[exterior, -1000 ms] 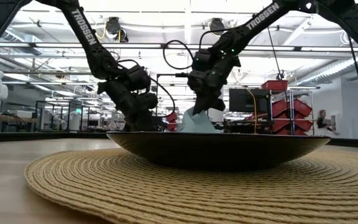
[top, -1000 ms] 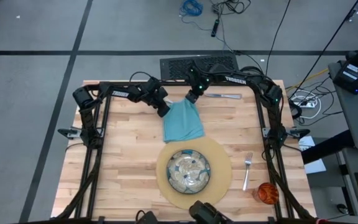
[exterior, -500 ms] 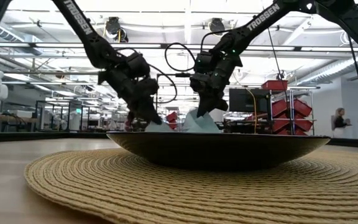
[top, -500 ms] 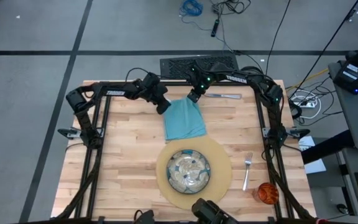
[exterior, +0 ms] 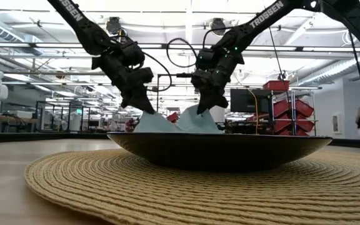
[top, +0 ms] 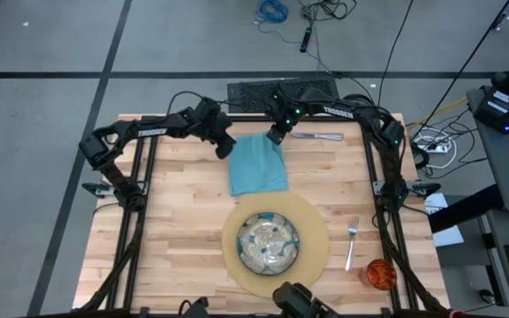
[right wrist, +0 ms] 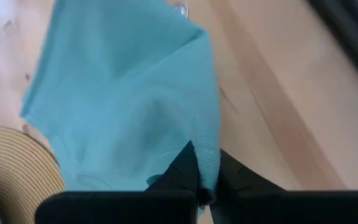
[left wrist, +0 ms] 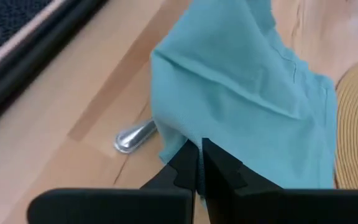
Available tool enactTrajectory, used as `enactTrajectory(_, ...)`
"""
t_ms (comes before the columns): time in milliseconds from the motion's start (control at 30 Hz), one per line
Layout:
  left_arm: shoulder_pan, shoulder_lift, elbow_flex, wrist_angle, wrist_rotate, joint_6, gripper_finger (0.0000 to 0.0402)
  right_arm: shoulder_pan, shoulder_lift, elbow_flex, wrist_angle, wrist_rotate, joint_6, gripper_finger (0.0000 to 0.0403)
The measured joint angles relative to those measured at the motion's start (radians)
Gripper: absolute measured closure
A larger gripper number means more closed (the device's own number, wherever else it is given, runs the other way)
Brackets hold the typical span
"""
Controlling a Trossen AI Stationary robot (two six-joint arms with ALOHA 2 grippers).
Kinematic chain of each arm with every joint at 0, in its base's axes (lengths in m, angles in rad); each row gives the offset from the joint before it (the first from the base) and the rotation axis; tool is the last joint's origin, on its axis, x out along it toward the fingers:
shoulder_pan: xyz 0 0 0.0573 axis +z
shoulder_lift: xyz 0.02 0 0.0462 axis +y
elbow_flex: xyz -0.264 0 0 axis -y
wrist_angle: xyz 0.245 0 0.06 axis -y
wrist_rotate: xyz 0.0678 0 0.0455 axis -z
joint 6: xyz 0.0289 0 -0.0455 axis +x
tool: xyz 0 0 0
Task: Set table place
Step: Fold the blue napkin
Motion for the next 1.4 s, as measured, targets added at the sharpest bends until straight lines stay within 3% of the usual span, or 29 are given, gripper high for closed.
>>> enactTrajectory(367, 0.016, -0.152, 0.030, -0.025, -0.005, 0.007, 0.0401, -0.005, -0.156, 0.000, 0.014, 0.016, -0.018, 0.0403)
enactTrajectory(633, -0.088, -0.276, 0.156, -0.187, -0.089, 0.043, 0.0401, 0.047, -0.293, 0.000, 0.012, 0.036, -0.029, 0.0403)
enactTrajectory(867, -0.188, -0.265, 0.098, -0.346, -0.260, 0.062, 0.0401, 0.145, -0.301, -0.017, -0.152, 0.054, -0.026, 0.0403)
enactTrajectory(967, -0.209, -0.262, 0.051, -0.338, -0.269, 0.059, 0.0401, 0.181, -0.284, -0.070, -0.197, 0.116, -0.024, 0.0403)
enactTrajectory(1167, -0.224, -0.262, 0.041, -0.316, -0.304, 0.060, 0.0401, 0.189, -0.284, -0.163, -0.144, 0.149, 0.005, 0.0403)
enactTrajectory(1400, -0.238, -0.289, 0.048, -0.308, -0.313, 0.060, 0.0402, 0.217, -0.322, -0.168, -0.063, 0.173, -0.011, 0.0403)
